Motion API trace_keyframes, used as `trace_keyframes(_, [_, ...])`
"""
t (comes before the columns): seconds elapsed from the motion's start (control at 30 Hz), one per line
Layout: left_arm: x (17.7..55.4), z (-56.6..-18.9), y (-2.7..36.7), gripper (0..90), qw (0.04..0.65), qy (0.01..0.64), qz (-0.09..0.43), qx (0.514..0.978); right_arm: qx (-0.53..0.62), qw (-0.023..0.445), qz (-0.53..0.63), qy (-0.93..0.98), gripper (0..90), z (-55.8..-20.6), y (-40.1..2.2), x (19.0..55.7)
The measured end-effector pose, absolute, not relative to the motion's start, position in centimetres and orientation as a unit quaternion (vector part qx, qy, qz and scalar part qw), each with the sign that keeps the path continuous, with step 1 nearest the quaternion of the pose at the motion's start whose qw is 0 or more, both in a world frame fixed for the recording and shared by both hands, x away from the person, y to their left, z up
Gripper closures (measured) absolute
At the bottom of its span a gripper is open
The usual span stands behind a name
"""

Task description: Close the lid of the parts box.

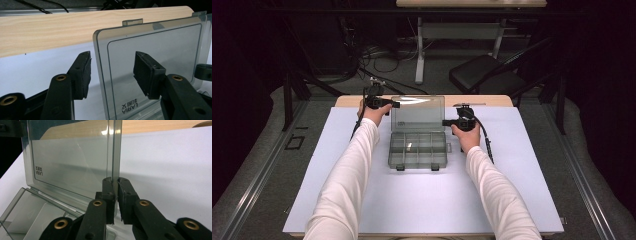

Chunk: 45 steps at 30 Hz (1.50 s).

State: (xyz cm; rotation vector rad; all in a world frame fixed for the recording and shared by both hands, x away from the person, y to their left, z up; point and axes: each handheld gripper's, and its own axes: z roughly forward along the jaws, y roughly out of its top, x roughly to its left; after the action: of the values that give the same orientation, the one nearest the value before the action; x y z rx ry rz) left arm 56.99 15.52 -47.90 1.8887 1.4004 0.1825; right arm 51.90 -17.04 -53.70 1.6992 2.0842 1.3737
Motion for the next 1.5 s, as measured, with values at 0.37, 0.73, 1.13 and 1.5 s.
trace_keyframes(0.37, [57.1, -48.2, 15.6, 60.1, 0.377, 0.543, 0.069, 0.747, 0.564, 0.056, 0.453, 0.688, 84.4, -53.7, -17.1, 51.9])
trace_keyframes(0.73, [57.1, -48.2, 16.3, 80.8, 0.376, 0.549, 0.071, 0.743, 0.563, 0.056, 0.45, 0.691, 84.4, -53.7, -17.1, 51.9])
trace_keyframes(1.13, [56.6, -48.3, 16.7, 83.1, 0.389, 0.533, 0.084, 0.746, 0.56, 0.065, 0.454, 0.691, 79.6, -53.6, -17.1, 51.9])
trace_keyframes(1.5, [55.2, -48.2, 17.1, 84.0, 0.421, 0.513, 0.099, 0.741, 0.547, 0.091, 0.457, 0.695, 72.7, -52.1, -17.9, 51.3])
